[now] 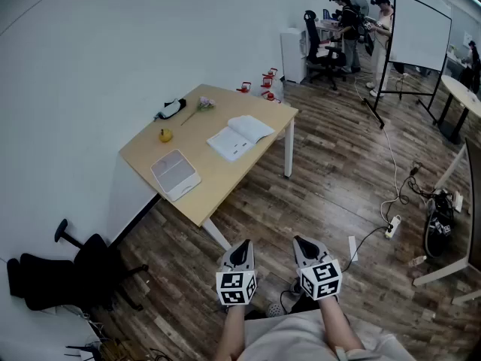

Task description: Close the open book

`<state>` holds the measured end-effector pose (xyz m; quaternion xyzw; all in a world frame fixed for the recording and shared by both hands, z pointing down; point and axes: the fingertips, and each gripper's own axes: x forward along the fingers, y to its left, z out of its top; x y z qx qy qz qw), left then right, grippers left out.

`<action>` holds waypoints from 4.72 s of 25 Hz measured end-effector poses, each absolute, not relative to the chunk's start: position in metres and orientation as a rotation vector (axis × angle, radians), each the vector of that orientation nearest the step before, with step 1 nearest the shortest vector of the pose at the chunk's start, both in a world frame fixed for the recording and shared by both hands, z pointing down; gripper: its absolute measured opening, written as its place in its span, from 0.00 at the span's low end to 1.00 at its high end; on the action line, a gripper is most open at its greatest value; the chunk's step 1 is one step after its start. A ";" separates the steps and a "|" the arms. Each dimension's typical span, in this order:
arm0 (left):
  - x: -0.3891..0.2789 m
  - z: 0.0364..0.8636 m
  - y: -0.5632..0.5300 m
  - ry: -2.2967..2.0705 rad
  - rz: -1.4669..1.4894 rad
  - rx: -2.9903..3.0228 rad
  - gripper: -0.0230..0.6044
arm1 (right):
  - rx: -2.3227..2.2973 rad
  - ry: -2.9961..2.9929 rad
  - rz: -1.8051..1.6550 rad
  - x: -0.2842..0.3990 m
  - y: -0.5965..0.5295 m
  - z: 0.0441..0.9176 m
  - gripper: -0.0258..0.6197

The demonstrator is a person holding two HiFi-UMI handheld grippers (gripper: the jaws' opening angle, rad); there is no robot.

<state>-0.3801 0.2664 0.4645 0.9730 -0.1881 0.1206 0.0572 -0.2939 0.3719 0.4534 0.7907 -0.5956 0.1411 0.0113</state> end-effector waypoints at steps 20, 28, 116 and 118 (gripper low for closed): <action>-0.388 0.478 0.278 -0.589 0.401 2.894 0.08 | 2.455 -1.871 0.426 -0.310 0.381 0.466 0.07; -0.382 0.478 0.257 -0.588 0.412 2.904 0.28 | 2.439 -1.926 0.475 -0.300 0.356 0.467 0.28; 0.013 0.568 -0.277 -0.981 0.540 2.515 0.20 | 2.138 -2.105 1.377 0.169 -0.168 0.636 0.39; 0.025 0.574 -0.283 -0.950 0.548 2.512 0.20 | 2.204 -2.089 1.532 0.177 -0.172 0.647 0.41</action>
